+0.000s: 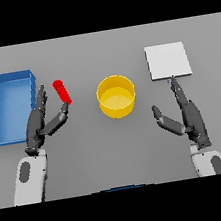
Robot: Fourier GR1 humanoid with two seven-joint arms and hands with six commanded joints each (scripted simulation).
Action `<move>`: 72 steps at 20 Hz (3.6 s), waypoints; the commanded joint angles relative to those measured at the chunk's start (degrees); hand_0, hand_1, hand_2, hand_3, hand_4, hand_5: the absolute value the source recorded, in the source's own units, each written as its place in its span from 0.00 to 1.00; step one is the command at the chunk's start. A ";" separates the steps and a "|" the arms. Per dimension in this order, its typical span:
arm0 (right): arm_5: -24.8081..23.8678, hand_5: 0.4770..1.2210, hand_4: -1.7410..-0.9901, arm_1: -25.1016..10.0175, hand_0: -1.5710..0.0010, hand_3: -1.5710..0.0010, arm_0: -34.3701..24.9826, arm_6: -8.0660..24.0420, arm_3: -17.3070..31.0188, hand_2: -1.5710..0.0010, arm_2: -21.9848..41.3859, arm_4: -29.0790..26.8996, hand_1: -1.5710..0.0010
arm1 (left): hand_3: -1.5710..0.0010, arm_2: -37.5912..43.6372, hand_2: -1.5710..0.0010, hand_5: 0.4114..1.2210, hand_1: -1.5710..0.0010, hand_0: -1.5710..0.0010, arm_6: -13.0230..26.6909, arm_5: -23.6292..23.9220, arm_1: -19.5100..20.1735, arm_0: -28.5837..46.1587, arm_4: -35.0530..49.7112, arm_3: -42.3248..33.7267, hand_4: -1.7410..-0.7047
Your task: Pick up the red beaker and tilt it to pour out 1 green nut into yellow bowl. Pick up the yellow bowl and place it on the metallic measuring scale.
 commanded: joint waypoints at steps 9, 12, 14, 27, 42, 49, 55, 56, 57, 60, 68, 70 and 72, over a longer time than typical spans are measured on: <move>-0.40 0.26 0.66 0.41 1.00 1.00 -1.66 1.83 -0.13 1.00 -0.06 0.10 1.00 | 1.00 4.32 1.00 0.27 1.00 1.00 -6.13 1.76 -0.72 -12.88 0.27 18.92 0.54; -0.08 0.27 0.66 -0.15 1.00 1.00 -1.52 1.67 0.08 1.00 -0.41 -0.15 1.00 | 1.00 4.73 1.00 0.29 1.00 1.00 -8.46 2.98 -0.70 -16.01 -0.83 23.11 0.50; 0.42 0.28 0.65 -0.22 1.00 1.00 -1.61 0.99 -0.10 1.00 -0.31 -0.55 1.00 | 1.00 4.83 1.00 0.30 1.00 1.00 -9.64 3.86 -0.56 -18.76 -1.85 26.05 0.48; -0.08 0.29 0.67 -0.59 1.00 1.00 -0.93 0.24 -0.36 1.00 -0.40 0.21 1.00 | 0.52 9.00 0.40 0.71 0.39 0.41 -18.66 8.75 -2.36 -28.02 -2.31 40.96 0.20; -2.31 0.24 0.85 -0.46 1.00 1.00 -1.87 -0.28 1.12 1.00 0.17 3.49 1.00 | 0.02 2.13 0.01 0.89 0.01 0.01 -13.52 8.66 2.02 -30.75 -7.51 32.78 0.01; -1.51 0.25 0.86 -1.13 1.00 1.00 -1.25 -0.64 0.88 1.00 -0.01 3.00 1.00 | 0.01 -9.62 0.01 0.88 0.01 0.01 -4.93 4.94 6.78 -30.94 -18.53 25.25 0.01; -0.83 0.29 0.90 -0.40 1.00 1.00 -0.45 -0.88 -0.19 1.00 1.25 3.29 1.00 | 0.00 -20.63 0.00 0.93 0.00 0.00 0.95 -0.28 10.35 -37.29 -30.17 25.19 0.00; -1.17 0.29 0.91 -0.83 1.00 1.00 -0.89 -0.65 -0.01 1.00 0.72 3.43 1.00 | 0.00 -22.73 0.00 0.95 0.00 0.00 1.32 -1.62 10.91 -38.77 -32.18 25.70 0.00; -1.09 0.29 0.92 -0.86 1.00 1.00 -0.71 -0.62 -0.08 1.00 0.85 3.51 1.00 | 0.00 -24.75 0.00 0.96 0.00 0.00 2.46 -3.46 11.16 -40.38 -34.05 26.15 0.00; -1.34 0.28 0.89 -0.16 1.00 1.00 -0.97 -0.85 -0.30 1.00 1.62 4.16 1.00 | 0.00 -30.04 0.00 0.98 0.00 0.00 2.37 -8.54 12.81 -45.25 -39.55 28.30 0.05; 0.16 0.28 0.90 -0.56 1.00 1.00 -0.93 -0.01 0.43 1.00 0.86 2.15 1.00 | 0.00 -41.64 0.00 1.00 0.00 0.00 0.36 -17.03 10.80 -54.53 -51.79 36.15 0.05; -0.05 0.29 0.89 -0.36 1.00 1.00 -1.31 0.33 0.55 1.00 1.18 2.68 1.00 | 0.00 -44.03 0.00 1.00 0.00 0.00 -0.18 -18.06 10.56 -57.04 -54.62 38.19 0.03; 0.11 0.29 0.90 -0.65 1.00 1.00 -1.60 0.19 0.20 1.00 1.02 2.50 1.00 | 0.00 -45.88 0.00 1.00 0.00 0.00 -1.19 -18.45 10.38 -59.04 -56.83 40.17 0.02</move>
